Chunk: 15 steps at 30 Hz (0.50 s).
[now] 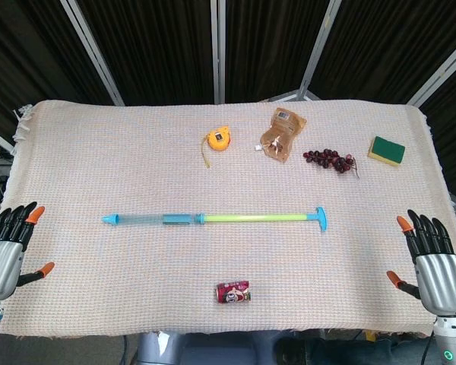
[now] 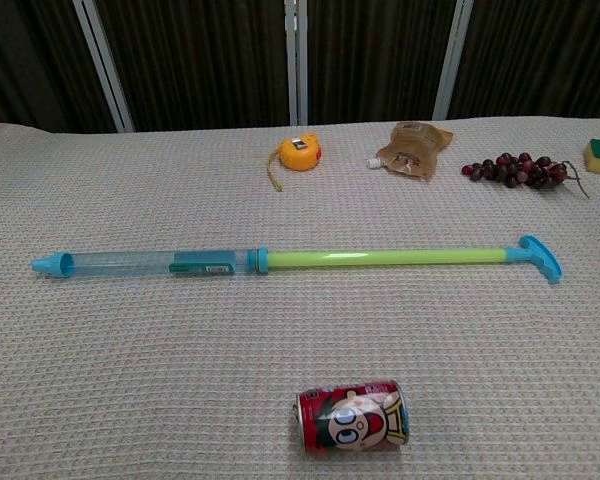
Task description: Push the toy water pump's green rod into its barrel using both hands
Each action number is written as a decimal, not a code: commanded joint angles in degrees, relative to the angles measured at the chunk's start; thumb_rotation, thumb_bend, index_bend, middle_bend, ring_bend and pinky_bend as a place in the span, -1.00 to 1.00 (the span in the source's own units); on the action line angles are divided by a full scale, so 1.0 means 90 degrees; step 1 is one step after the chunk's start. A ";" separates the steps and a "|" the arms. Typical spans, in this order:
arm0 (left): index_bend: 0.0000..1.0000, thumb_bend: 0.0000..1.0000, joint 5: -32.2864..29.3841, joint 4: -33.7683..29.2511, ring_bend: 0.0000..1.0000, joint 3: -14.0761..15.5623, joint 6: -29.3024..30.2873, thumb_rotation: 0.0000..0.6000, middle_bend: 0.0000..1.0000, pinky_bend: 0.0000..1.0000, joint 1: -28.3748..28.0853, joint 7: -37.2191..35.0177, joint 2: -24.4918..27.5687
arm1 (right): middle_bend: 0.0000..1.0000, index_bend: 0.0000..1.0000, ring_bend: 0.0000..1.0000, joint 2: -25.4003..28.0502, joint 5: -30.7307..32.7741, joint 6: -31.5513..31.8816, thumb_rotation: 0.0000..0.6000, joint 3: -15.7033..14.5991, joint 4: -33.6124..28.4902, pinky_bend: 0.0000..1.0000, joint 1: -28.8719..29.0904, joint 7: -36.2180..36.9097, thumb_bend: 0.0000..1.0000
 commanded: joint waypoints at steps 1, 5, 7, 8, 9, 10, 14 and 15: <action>-1.00 -1.00 0.0016 0.0010 -1.00 -0.0010 -0.0012 1.00 -1.00 -1.00 0.0011 -0.0007 -0.0009 | -1.00 -1.00 -1.00 -0.0023 0.0001 -0.0029 1.00 0.0030 0.0026 -1.00 -0.0016 0.0012 -1.00; -1.00 -1.00 0.0020 0.0027 -1.00 -0.0014 -0.0044 1.00 -1.00 -1.00 0.0020 0.0021 -0.0020 | -1.00 -1.00 -1.00 -0.0050 -0.0003 -0.0098 1.00 0.0047 0.0055 -1.00 -0.0021 0.0001 -1.00; -1.00 -1.00 0.0029 0.0056 -1.00 -0.0015 -0.0079 1.00 -1.00 -1.00 0.0020 0.0037 -0.0024 | -1.00 -1.00 -1.00 -0.0130 0.0018 -0.0366 1.00 0.0043 0.0056 -1.00 0.0078 0.0096 -1.00; -1.00 -1.00 0.0034 0.0069 -1.00 -0.0018 -0.0085 1.00 -1.00 -1.00 0.0019 0.0044 -0.0029 | -0.94 -1.00 -0.99 -0.0144 0.0045 -0.0444 1.00 0.0065 0.0054 -1.00 0.0118 0.0126 -1.00; -1.00 -1.00 0.0034 0.0083 -1.00 -0.0022 -0.0094 1.00 -1.00 -1.00 0.0017 0.0052 -0.0037 | -0.83 -1.00 -0.89 -0.0165 0.0057 -0.0523 1.00 0.0096 0.0055 -1.00 0.0170 0.0156 -1.00; -1.00 -1.00 0.0031 0.0101 -1.00 -0.0025 -0.0116 1.00 -1.00 -1.00 0.0012 0.0062 -0.0052 | -0.54 -1.00 -0.59 -0.0198 0.0062 -0.0651 1.00 0.0156 0.0071 -0.88 0.0271 0.0178 -1.00; -1.00 -1.00 -0.0015 0.0151 -1.00 -0.0047 -0.0216 1.00 -1.00 -1.00 -0.0017 0.0066 -0.0096 | 0.61 -1.00 0.72 -0.0247 0.0195 -0.1316 1.00 0.0347 0.0107 0.68 0.0709 0.0091 -1.00; -1.00 -1.00 -0.0047 0.0171 -1.00 -0.0064 -0.0249 1.00 -1.00 -1.00 -0.0029 0.0069 -0.0112 | 0.69 -0.98 0.81 -0.0252 0.0272 -0.1603 1.00 0.0423 0.0099 0.86 0.0893 0.0054 -1.00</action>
